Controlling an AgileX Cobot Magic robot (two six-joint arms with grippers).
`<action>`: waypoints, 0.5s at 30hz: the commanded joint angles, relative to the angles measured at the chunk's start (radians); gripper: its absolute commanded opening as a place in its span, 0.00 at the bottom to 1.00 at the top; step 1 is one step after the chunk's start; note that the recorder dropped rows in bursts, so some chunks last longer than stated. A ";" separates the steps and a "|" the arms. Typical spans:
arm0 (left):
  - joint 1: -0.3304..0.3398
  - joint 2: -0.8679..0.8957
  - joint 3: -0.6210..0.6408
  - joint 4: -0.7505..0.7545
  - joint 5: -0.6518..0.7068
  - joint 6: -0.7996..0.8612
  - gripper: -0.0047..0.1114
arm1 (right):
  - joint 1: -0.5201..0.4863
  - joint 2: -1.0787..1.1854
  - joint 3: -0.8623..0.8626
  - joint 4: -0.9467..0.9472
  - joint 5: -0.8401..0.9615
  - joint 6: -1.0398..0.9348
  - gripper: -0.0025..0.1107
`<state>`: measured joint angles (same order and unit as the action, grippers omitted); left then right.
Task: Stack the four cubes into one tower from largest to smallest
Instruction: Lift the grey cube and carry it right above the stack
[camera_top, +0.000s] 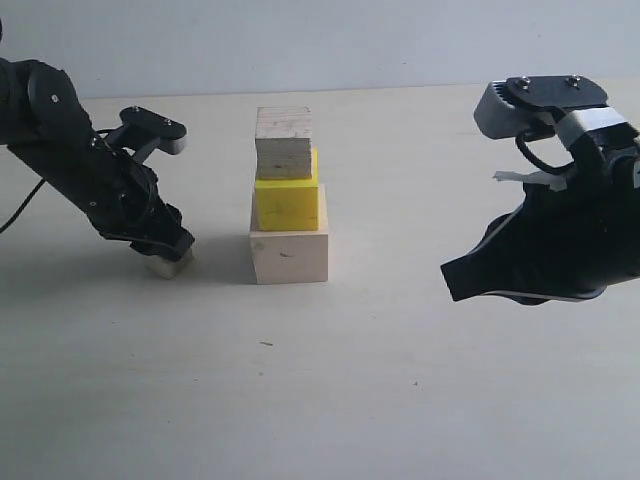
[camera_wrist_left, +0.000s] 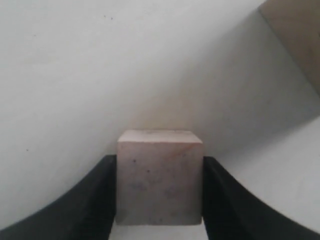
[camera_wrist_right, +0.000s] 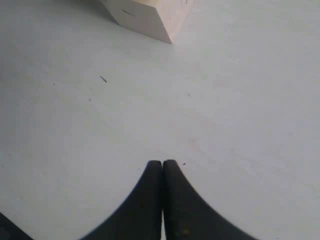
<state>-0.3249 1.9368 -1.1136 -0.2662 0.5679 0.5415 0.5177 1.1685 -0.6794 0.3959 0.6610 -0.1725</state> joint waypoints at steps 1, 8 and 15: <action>-0.005 -0.059 -0.045 0.033 0.126 0.001 0.04 | -0.002 -0.006 0.004 0.004 -0.009 -0.010 0.02; -0.003 -0.205 -0.208 0.069 0.366 0.001 0.04 | -0.002 -0.006 0.004 0.015 -0.005 -0.010 0.02; -0.003 -0.305 -0.444 0.064 0.601 0.023 0.04 | -0.002 -0.006 0.004 0.015 -0.005 -0.012 0.02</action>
<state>-0.3249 1.6625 -1.4761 -0.2023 1.0654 0.5446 0.5177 1.1685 -0.6794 0.4037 0.6610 -0.1725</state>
